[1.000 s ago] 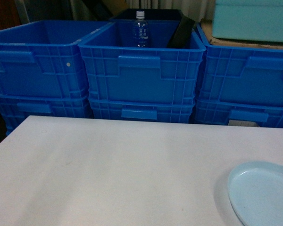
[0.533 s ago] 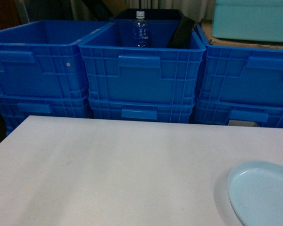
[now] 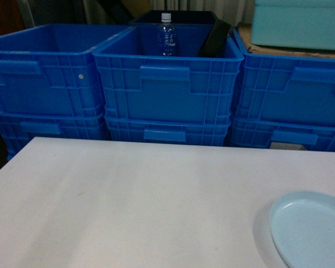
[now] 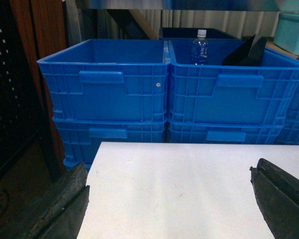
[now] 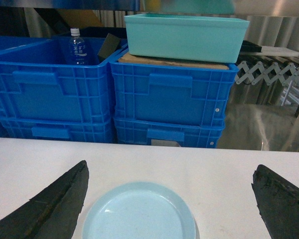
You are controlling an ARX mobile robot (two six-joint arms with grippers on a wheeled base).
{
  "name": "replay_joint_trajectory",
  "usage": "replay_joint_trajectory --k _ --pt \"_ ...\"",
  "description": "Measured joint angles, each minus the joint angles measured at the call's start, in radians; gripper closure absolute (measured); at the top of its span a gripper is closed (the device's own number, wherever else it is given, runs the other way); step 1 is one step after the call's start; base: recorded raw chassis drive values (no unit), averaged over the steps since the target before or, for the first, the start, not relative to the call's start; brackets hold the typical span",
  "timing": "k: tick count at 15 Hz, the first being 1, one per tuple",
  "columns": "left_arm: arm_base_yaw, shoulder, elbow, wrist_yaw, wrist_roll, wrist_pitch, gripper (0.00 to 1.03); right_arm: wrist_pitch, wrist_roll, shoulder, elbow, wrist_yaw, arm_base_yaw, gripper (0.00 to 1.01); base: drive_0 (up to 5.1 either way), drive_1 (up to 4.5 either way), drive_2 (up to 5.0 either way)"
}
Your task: Place blue tray on left shelf second layer neatly
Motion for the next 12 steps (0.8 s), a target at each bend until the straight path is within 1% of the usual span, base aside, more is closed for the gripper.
replay_joint_trajectory --k 10,11,12 --pt "0.000 0.000 0.000 0.000 0.000 0.000 0.05 0.000 0.000 0.000 0.000 0.000 0.000 0.03 0.0 0.00 0.0" --pt "0.000 0.000 0.000 0.000 0.000 0.000 0.05 -0.045 0.014 0.005 0.000 -0.089 -0.060 0.03 0.0 0.00 0.0" --pt "0.000 0.000 0.000 0.000 0.000 0.001 0.05 -0.024 0.006 0.063 0.006 -0.198 -0.200 0.03 0.0 0.00 0.0"
